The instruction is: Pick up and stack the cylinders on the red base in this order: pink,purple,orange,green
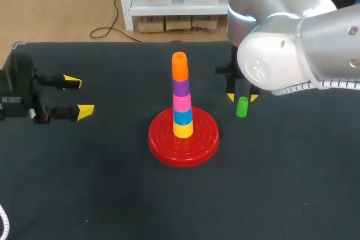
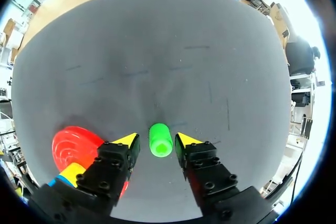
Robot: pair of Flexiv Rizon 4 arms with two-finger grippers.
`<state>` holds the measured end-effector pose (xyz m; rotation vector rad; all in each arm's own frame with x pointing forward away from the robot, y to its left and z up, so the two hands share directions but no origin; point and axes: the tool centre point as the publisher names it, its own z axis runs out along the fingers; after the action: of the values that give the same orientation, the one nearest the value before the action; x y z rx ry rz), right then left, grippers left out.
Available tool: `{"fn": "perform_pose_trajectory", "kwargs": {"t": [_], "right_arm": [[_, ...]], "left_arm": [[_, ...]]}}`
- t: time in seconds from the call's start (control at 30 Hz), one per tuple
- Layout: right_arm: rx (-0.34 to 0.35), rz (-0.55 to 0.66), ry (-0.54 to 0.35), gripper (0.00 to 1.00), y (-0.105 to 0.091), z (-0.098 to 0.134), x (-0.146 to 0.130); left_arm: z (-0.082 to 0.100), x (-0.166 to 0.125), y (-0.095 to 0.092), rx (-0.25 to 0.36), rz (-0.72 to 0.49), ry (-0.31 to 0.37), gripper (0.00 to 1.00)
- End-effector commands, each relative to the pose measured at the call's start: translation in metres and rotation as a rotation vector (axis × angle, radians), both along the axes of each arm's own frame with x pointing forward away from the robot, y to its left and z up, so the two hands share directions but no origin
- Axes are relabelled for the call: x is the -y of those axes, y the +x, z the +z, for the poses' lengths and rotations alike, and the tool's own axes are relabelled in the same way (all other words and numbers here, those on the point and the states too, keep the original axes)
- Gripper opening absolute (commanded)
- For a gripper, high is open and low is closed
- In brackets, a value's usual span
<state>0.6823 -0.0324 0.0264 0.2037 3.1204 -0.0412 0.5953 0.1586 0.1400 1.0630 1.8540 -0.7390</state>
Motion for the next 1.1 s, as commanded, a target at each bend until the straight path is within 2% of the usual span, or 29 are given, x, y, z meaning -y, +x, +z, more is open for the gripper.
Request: {"fn": "perform_pose_trajectory", "kwargs": {"t": [0.03, 0.2, 0.27, 0.37, 0.4, 0.43, 0.57, 0.73, 0.83, 1.1], "right_arm": [[0.0, 0.001, 0.0, 0.44, -0.002, 0.0, 0.0], [-0.003, 0.001, 0.0, 0.41, -0.002, -0.001, 0.0], [-0.004, 0.001, 0.0, 0.37, -0.002, -0.002, 0.001], [-0.005, -0.003, -0.001, 0.18, -0.002, -0.003, 0.002], [-0.005, -0.005, -0.001, 0.03, -0.002, -0.003, 0.002], [-0.005, -0.006, -0.001, 0.0, -0.002, -0.003, 0.003], [-0.005, -0.006, -0.002, 0.0, -0.002, 0.001, 0.005], [0.012, 0.008, 0.008, 0.0, -0.004, 0.024, 0.006], [0.03, 0.02, 0.026, 0.0, -0.004, 0.048, 0.003], [0.084, 0.039, 0.061, 0.0, 0.001, 0.127, -0.007]], "left_arm": [[-0.003, 0.001, 0.0, 0.009, 0.004, -0.005, 1.0], [-0.003, 0.001, 0.0, 0.009, 0.004, -0.005, 1.0], [-0.003, 0.001, 0.0, 0.009, 0.004, -0.005, 1.0], [-0.003, 0.001, 0.0, 0.009, 0.004, -0.005, 1.0], [-0.003, 0.001, 0.0, 0.009, 0.004, -0.005, 1.0], [-0.003, 0.001, 0.0, 0.009, 0.004, -0.005, 1.0], [-0.003, 0.001, 0.0, 0.009, 0.004, -0.005, 1.0], [-0.003, 0.001, 0.0, 0.009, 0.004, -0.005, 1.0], [-0.003, 0.001, 0.0, 0.009, 0.004, -0.005, 1.0], [-0.003, 0.001, 0.0, 0.009, 0.004, -0.005, 1.0]]}}
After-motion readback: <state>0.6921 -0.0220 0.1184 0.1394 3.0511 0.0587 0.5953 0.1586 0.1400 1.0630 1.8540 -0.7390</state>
